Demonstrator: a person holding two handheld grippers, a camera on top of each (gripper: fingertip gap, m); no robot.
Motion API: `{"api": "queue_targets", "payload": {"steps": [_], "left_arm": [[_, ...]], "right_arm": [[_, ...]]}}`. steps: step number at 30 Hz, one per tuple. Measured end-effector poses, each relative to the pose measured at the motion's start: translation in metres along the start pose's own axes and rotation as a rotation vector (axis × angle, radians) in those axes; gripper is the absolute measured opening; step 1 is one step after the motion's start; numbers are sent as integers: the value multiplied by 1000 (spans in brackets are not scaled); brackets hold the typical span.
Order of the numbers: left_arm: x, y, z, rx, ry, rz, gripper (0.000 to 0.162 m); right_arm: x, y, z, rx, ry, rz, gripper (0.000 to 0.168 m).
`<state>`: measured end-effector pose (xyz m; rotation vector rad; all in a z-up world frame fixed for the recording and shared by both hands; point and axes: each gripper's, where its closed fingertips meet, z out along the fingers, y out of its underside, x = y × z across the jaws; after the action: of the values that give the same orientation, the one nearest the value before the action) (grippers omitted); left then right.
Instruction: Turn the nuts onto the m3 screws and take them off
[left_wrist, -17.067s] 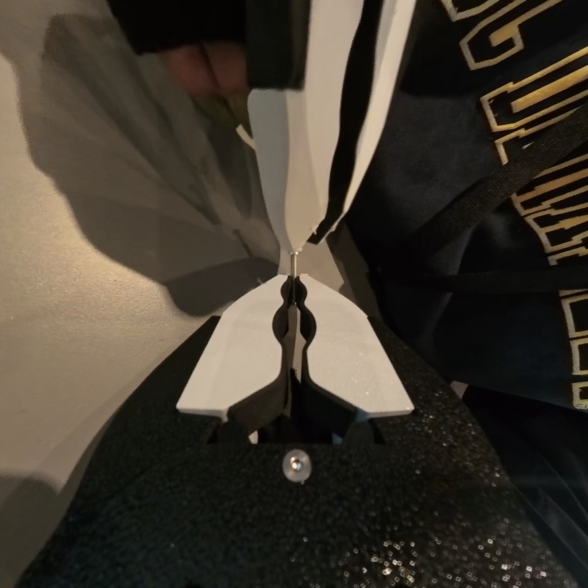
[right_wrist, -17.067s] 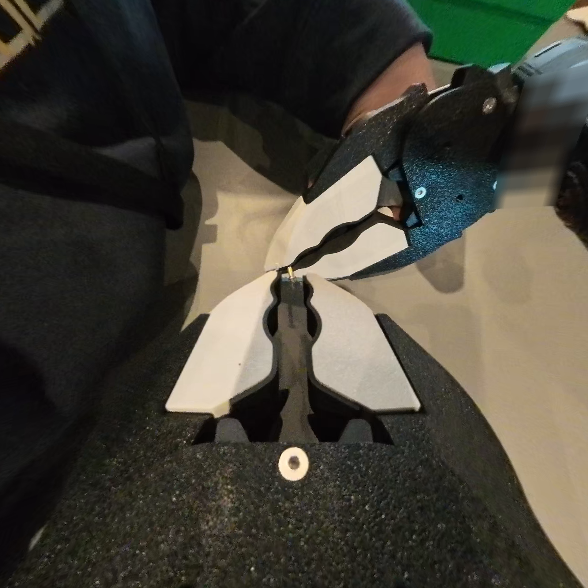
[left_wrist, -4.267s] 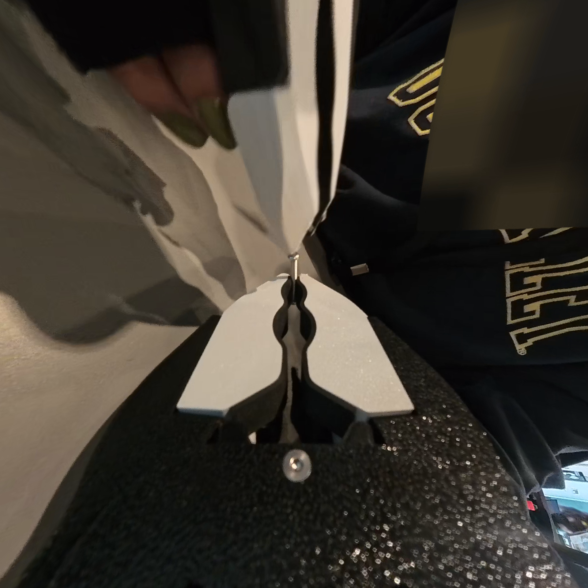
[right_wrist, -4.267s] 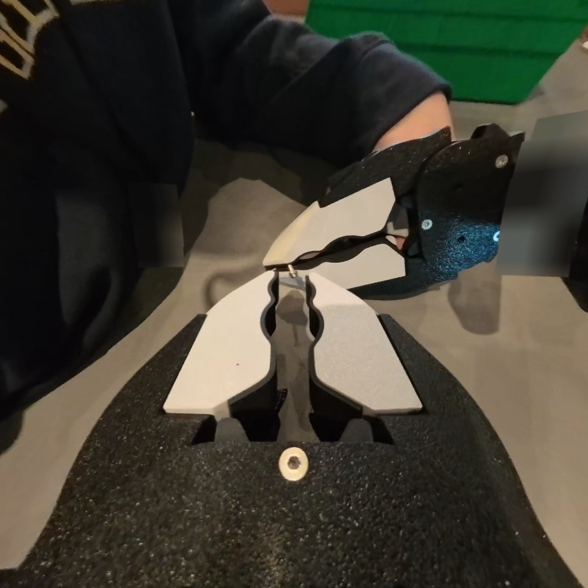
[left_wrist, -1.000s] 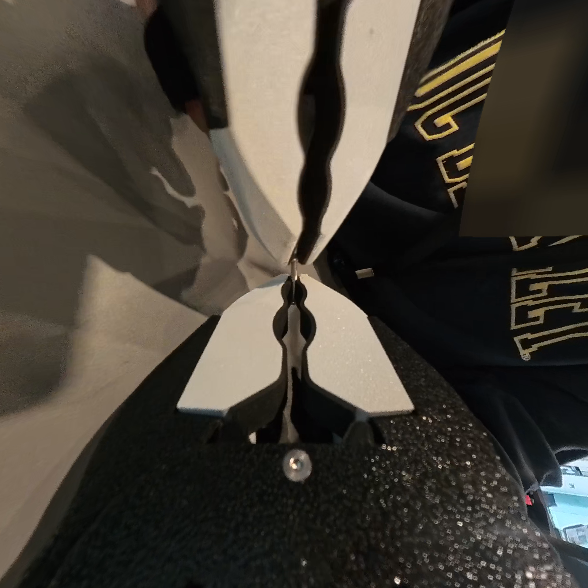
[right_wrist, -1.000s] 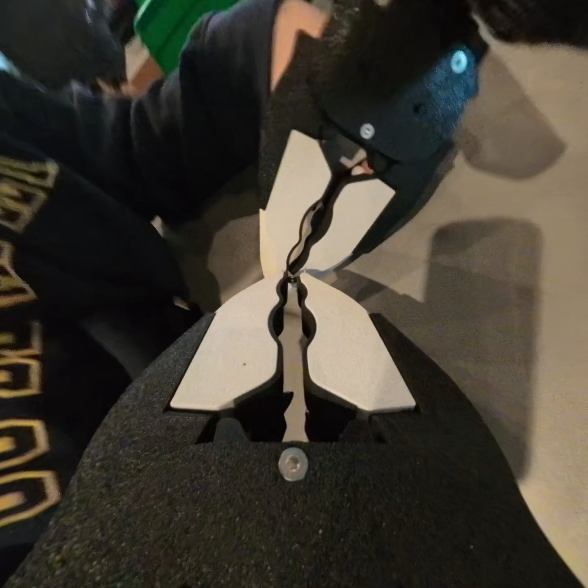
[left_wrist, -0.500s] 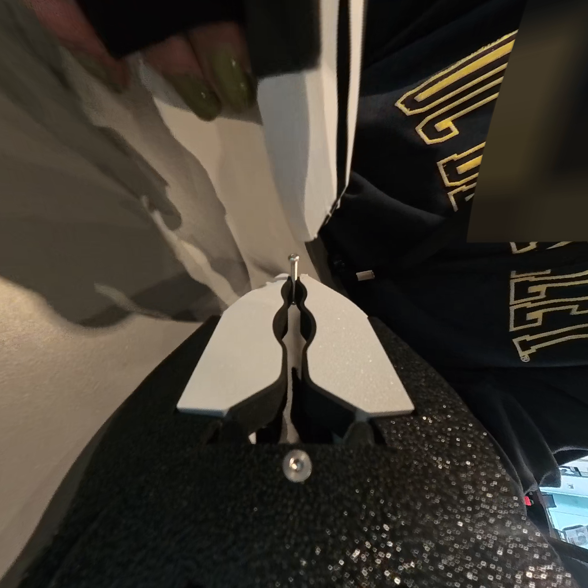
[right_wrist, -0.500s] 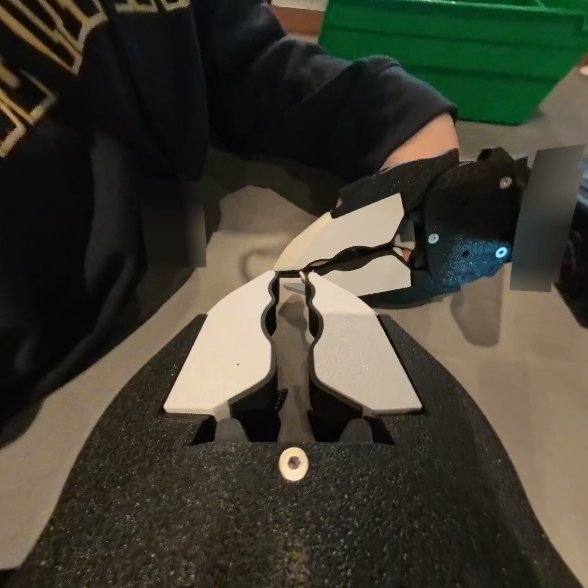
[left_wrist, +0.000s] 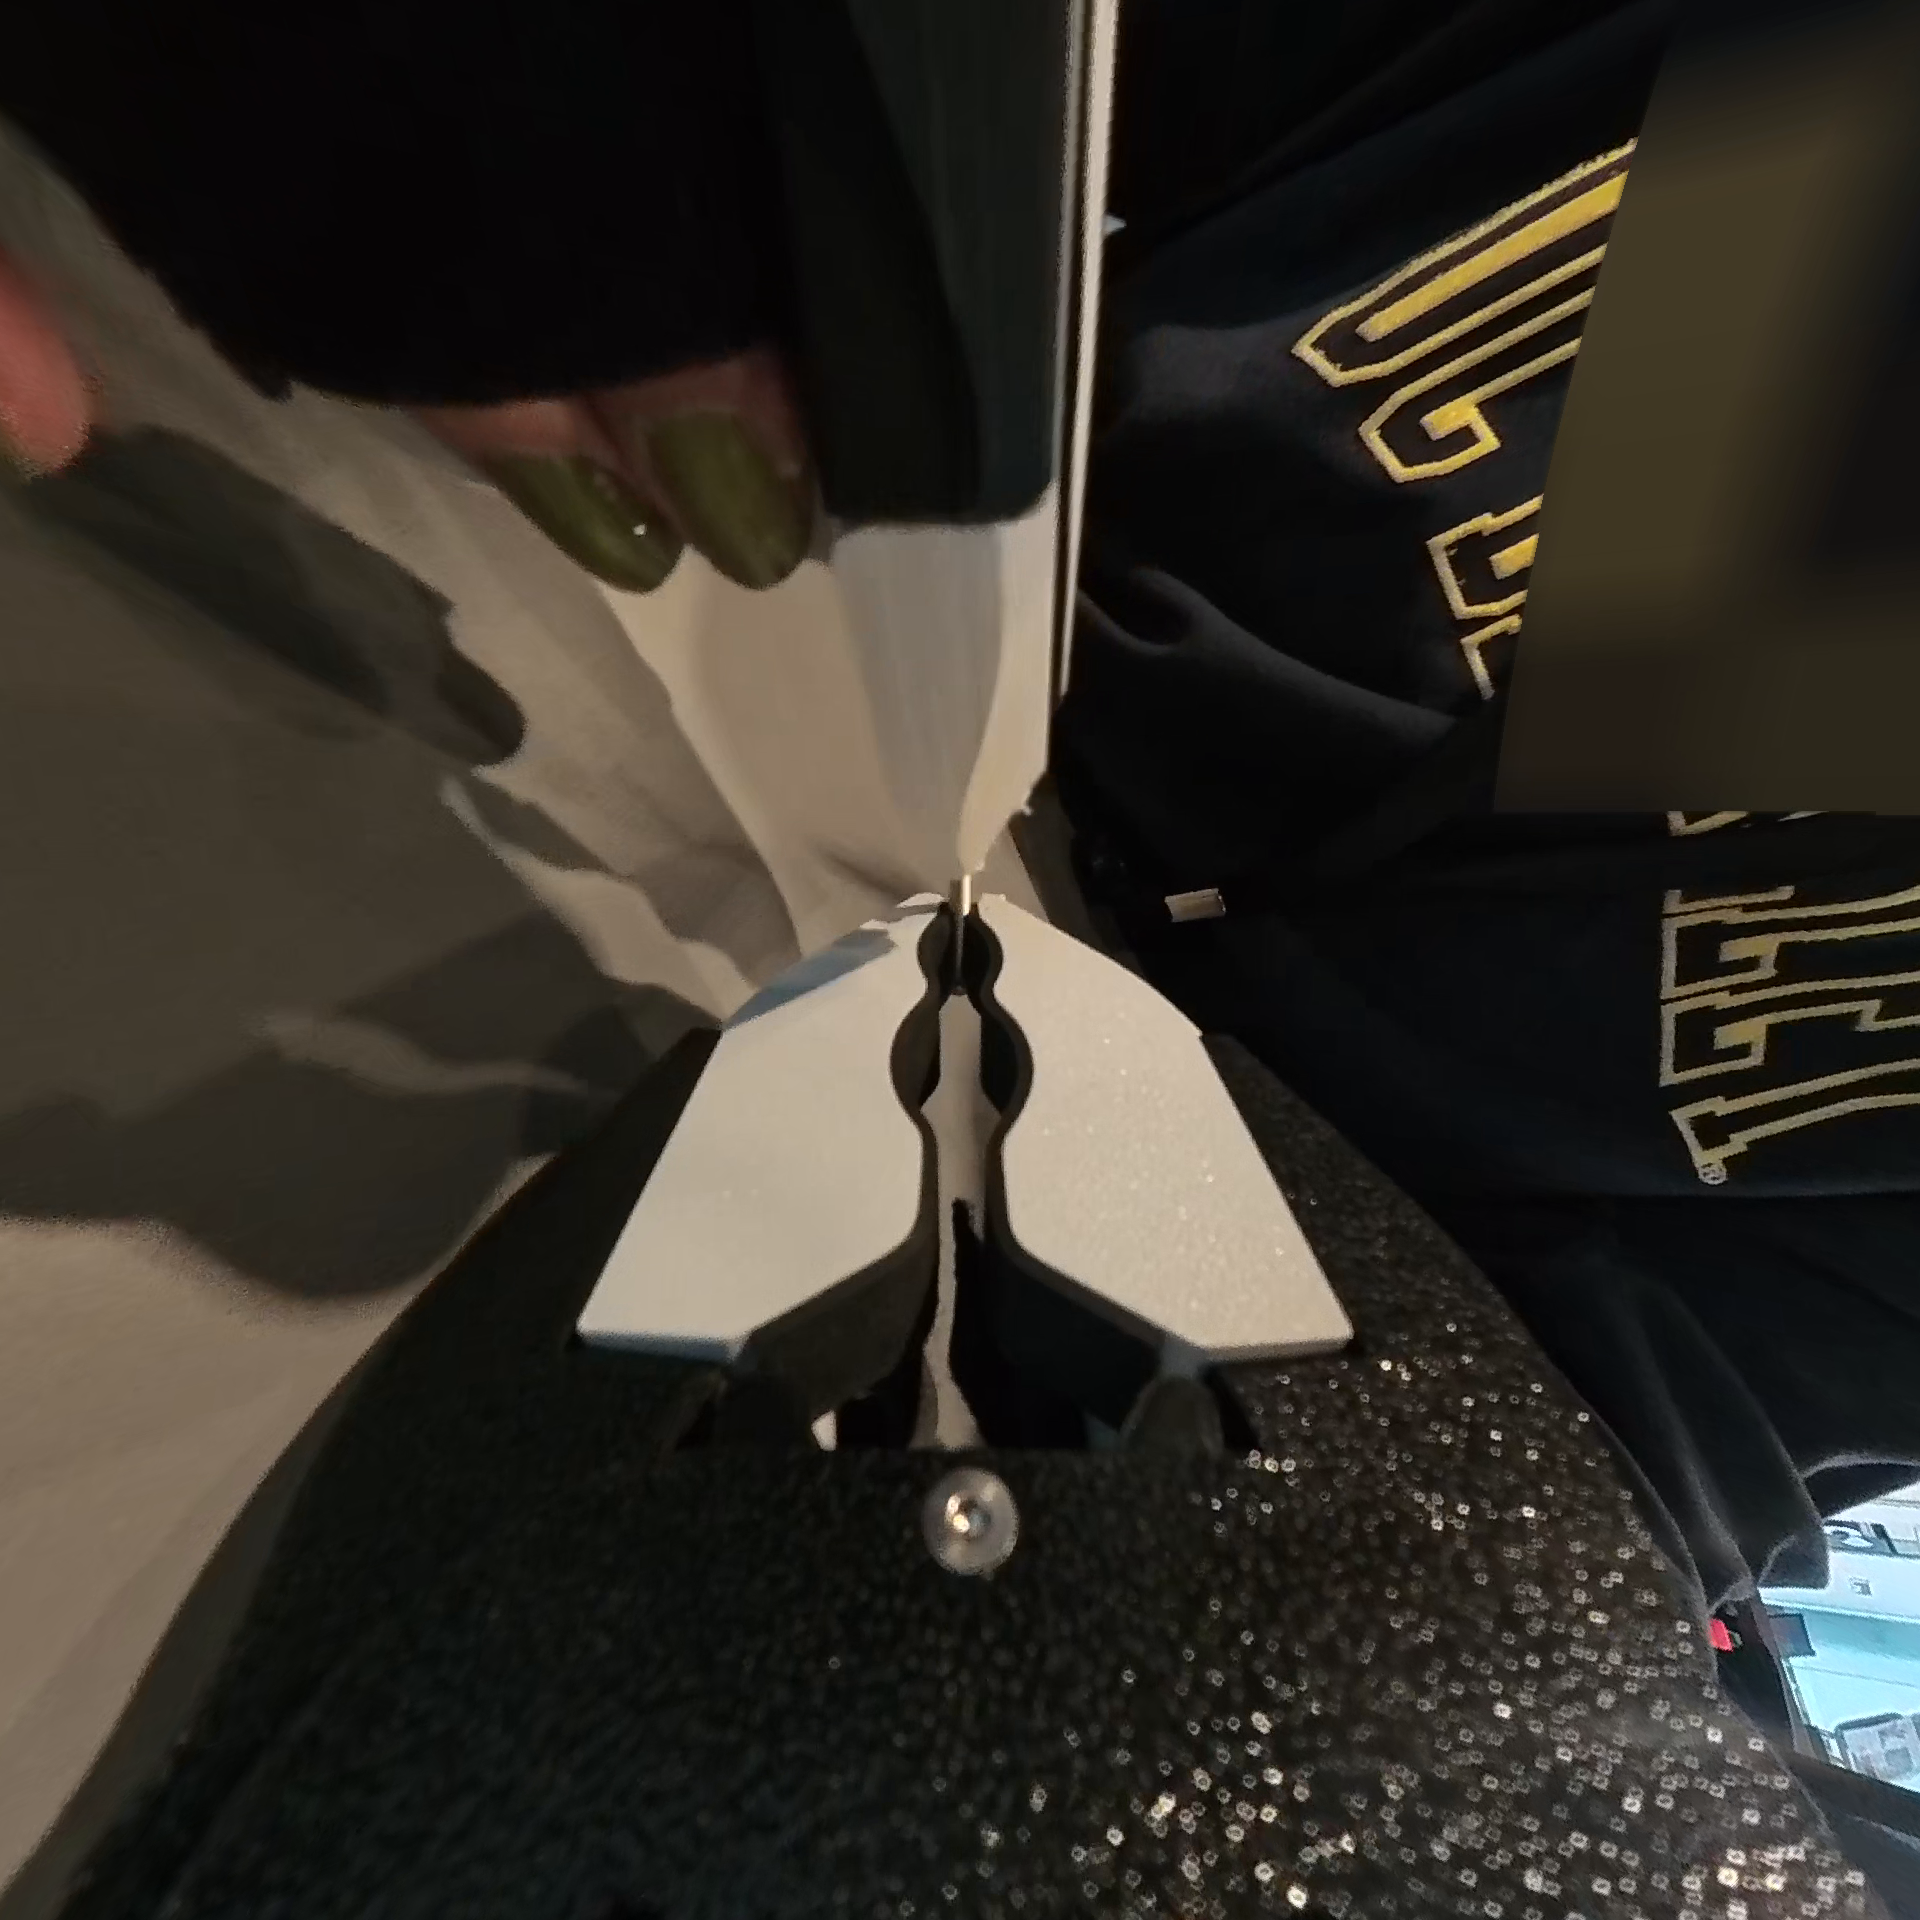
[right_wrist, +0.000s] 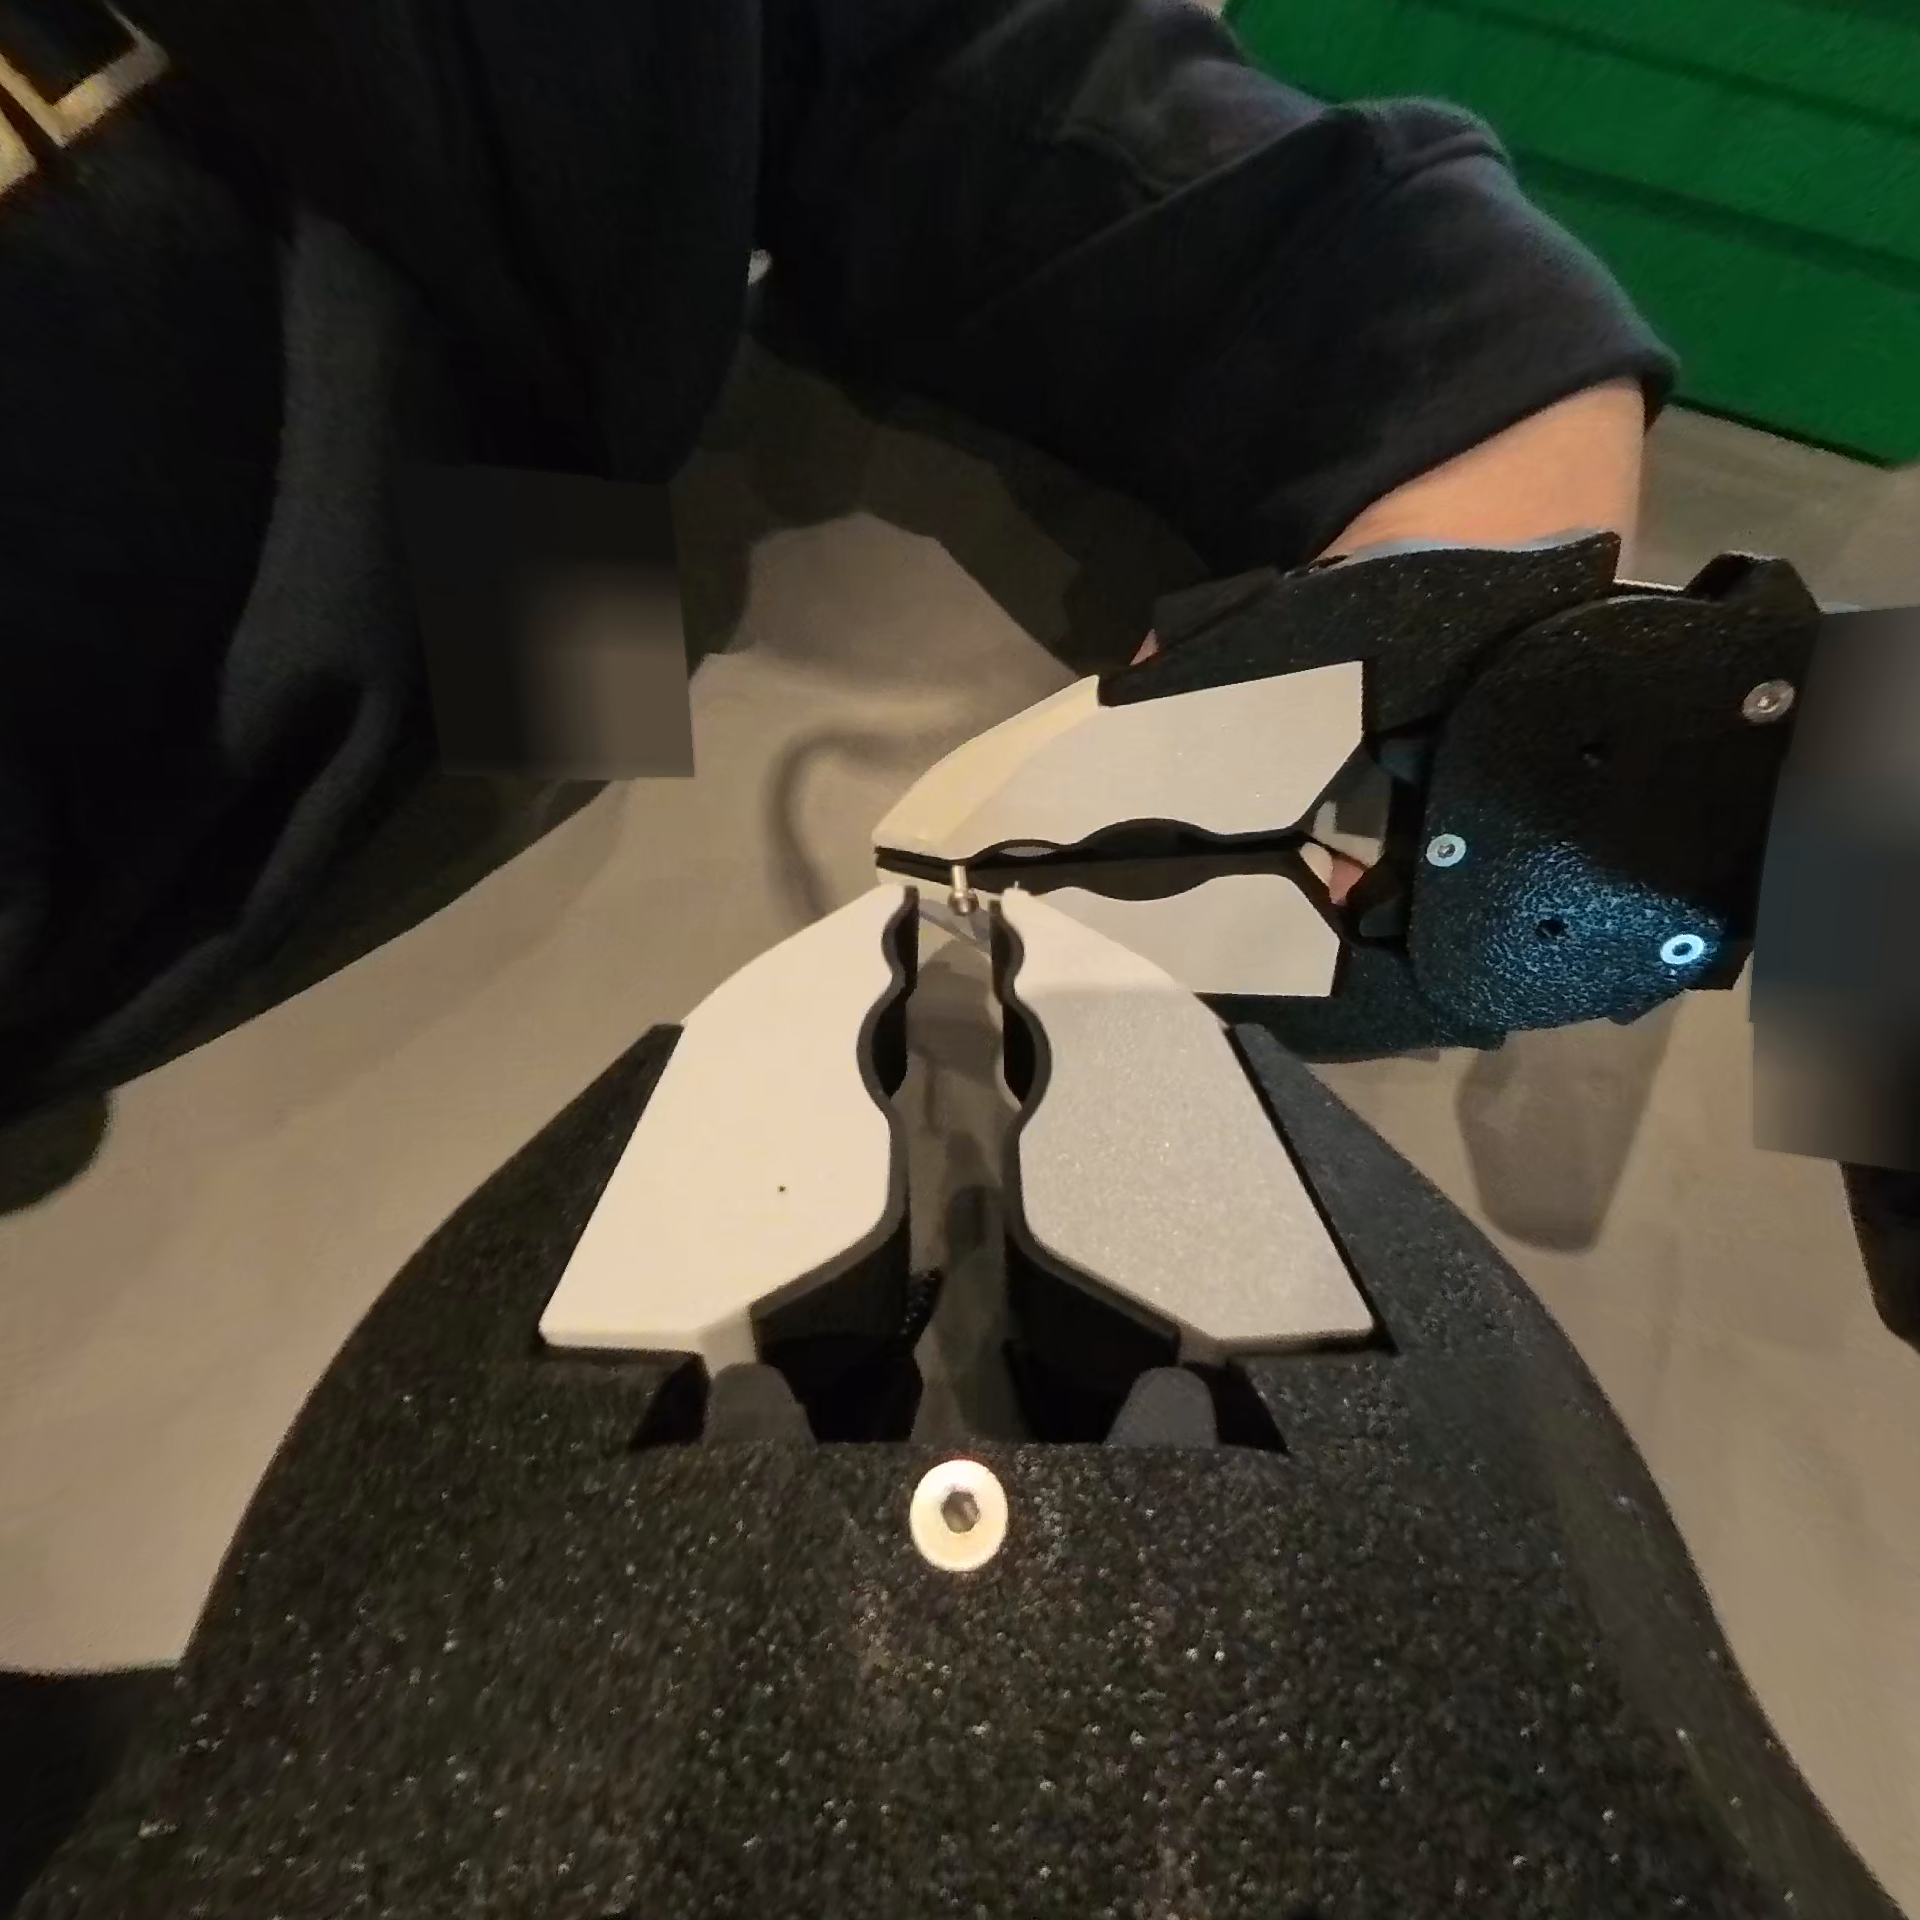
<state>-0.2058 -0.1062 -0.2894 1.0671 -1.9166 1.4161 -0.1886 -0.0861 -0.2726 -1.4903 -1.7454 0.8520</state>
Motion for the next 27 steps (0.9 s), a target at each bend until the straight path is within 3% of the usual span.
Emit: {"api": "queue_targets", "payload": {"steps": [13, 27], "left_arm": [[0, 0, 0, -1, 1, 0, 1], [1, 1, 1, -10, 0, 2, 1]], "right_arm": [[1, 0, 2, 25, -7, 44, 5], [2, 1, 4, 51, 240, 324, 5]]}}
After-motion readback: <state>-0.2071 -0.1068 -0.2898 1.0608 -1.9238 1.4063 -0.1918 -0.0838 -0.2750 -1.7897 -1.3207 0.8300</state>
